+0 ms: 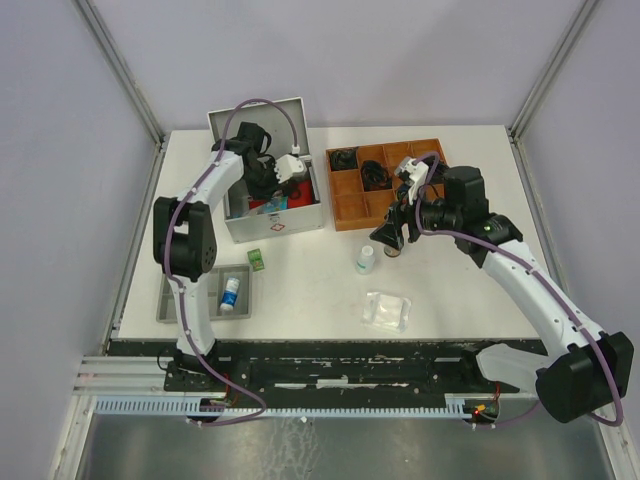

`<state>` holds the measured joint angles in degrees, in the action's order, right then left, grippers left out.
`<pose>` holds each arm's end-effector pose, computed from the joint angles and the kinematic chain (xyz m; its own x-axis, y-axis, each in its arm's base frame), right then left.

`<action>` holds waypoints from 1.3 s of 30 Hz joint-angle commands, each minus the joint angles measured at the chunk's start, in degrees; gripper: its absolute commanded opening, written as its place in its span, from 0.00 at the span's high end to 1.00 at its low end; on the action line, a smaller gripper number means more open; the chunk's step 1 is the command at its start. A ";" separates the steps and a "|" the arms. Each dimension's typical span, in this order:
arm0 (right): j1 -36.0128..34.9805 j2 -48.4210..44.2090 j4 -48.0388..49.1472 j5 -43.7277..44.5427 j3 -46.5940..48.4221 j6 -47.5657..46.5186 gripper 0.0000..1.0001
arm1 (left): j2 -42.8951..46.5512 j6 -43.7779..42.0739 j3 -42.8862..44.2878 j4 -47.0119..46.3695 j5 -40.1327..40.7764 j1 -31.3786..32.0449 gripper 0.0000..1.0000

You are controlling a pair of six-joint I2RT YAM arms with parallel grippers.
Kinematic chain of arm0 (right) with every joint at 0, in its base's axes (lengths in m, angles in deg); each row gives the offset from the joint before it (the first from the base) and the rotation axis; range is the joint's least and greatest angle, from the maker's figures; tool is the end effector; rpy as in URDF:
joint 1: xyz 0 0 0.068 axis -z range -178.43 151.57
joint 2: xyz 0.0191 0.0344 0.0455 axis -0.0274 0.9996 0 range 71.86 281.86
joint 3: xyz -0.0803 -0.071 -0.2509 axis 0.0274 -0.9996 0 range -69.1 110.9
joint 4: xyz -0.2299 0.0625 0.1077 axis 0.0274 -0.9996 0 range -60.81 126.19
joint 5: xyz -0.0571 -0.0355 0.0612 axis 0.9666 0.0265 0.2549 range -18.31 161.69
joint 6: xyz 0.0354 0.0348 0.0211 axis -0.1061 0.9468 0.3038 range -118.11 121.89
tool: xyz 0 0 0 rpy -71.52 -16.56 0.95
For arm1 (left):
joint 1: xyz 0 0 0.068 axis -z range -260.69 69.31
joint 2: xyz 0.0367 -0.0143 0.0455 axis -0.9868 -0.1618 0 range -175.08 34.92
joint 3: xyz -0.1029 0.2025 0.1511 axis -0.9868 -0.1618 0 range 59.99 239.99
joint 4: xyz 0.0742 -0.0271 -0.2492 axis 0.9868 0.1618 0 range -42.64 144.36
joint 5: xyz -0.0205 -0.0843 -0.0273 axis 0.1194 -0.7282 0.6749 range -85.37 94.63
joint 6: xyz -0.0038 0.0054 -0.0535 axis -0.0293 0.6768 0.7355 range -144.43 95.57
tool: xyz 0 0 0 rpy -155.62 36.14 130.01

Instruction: Organize the medicine kit

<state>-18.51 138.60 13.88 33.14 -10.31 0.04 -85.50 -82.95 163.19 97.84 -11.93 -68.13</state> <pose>0.2316 0.1083 0.3303 -0.4481 -0.1907 -0.8734 -0.7889 0.5439 0.2860 0.4336 -0.1069 0.2258 -0.2040 0.8829 -0.4228 0.9341 0.3048 0.1858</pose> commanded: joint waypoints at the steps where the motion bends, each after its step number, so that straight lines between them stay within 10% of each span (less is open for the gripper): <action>1: 0.30 -1.74 0.86 -0.21 -0.15 -1.05 0.24 | 1.92 -2.17 1.23 0.93 -0.65 -0.25 0.80; 21: 0.69 -1.63 0.62 -0.38 -0.25 -1.65 0.24 | 9.34 2.34 -0.16 -3.56 -1.65 -0.24 0.19; 39: 0.94 -3.37 0.43 1.14 0.06 -1.49 0.22 | 41.21 13.85 -30.09 -16.42 -6.50 -0.16 0.12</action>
<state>-17.81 136.83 13.29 33.32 -10.75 -1.14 -52.41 -73.45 141.33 85.18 -15.01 -68.13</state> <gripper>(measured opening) 0.774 0.879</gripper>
